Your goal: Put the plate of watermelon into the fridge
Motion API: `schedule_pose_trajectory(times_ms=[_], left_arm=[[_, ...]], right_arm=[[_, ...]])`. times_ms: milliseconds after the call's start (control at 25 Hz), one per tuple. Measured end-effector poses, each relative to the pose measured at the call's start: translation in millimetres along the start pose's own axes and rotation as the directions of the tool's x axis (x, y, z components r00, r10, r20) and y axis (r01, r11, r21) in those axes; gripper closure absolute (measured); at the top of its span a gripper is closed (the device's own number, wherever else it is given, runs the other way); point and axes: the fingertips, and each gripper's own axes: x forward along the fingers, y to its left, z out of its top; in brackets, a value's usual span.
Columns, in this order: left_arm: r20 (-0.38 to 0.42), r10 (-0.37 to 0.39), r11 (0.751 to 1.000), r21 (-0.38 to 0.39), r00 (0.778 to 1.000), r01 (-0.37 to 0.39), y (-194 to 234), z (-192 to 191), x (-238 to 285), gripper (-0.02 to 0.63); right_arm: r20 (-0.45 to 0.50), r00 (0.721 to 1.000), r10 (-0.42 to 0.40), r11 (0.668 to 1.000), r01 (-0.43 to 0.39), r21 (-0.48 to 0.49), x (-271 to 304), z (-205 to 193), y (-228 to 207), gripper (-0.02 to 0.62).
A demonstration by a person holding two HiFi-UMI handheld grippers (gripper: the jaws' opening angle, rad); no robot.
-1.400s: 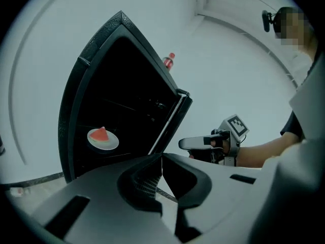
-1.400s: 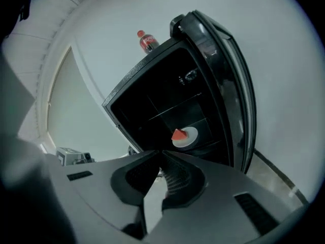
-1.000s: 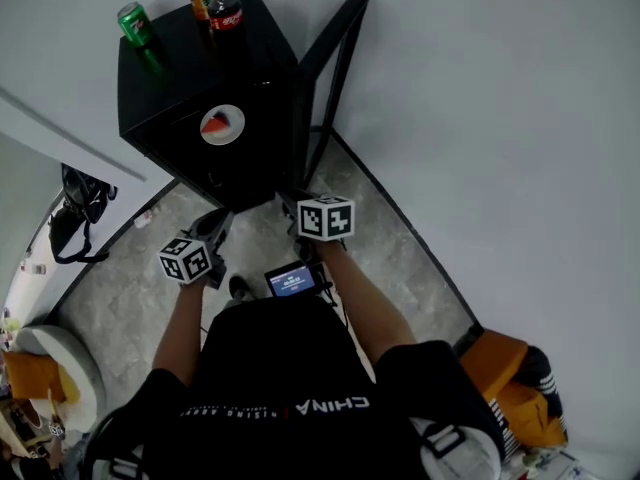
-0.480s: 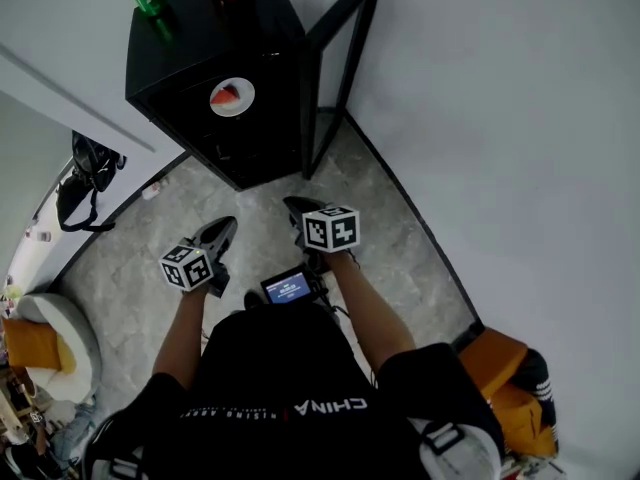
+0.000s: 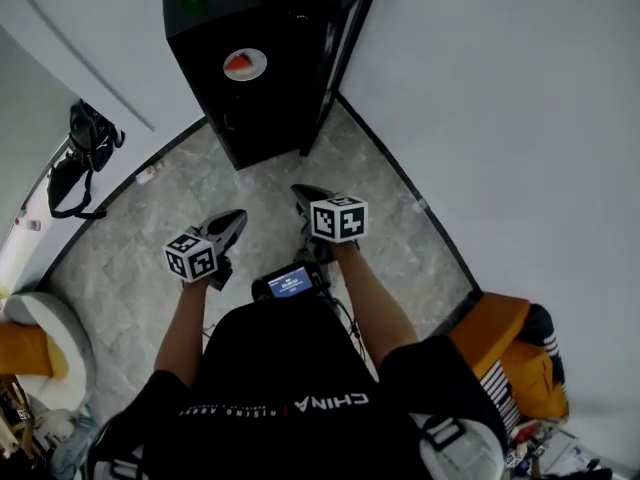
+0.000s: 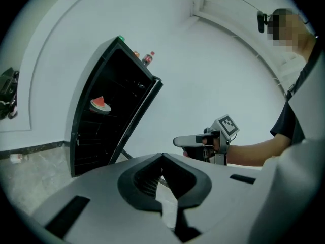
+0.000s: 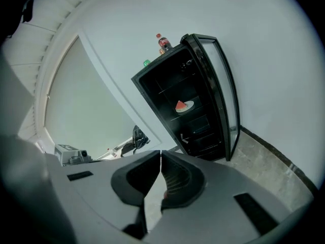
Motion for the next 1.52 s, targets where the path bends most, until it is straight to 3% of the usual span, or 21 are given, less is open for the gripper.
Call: schedule_pose_trajectory(times_ms=[240,440,680,880,1080,1520], left_arm=[[0.011,-0.034,0.998,-0.057,0.999,0.034,-11,-39,-46,0.594],[0.027,-0.024,0.999,-0.041,0.999,0.025,-24,-49,-54,0.594],[0.052,0.003,0.999,-0.033,0.999,-0.001,-33,-43,-44,0.594],[0.074,0.087,0.994,-0.068,0.993,-0.082,-36,-42,-24,0.594],[0.098,0.138,0.989,-0.069,0.986,-0.132,-36,-28,-17,0.594],[0.112,0.136,0.990,-0.052,0.984,-0.130,-45,-12,7,0.594]], right_arm=[[0.055,0.998,-0.022,0.984,0.012,0.177,-22,-46,37,0.577],[0.036,0.998,-0.052,0.994,0.048,0.096,-38,-60,48,0.577],[0.047,0.997,-0.064,0.997,0.065,-0.028,-49,-50,47,0.580],[0.034,0.997,-0.069,0.997,0.070,-0.032,-68,-57,22,0.580],[0.071,0.997,-0.031,0.999,0.032,-0.017,-74,-35,13,0.580],[0.057,0.998,0.025,0.996,-0.020,-0.087,-66,-10,8,0.580]])
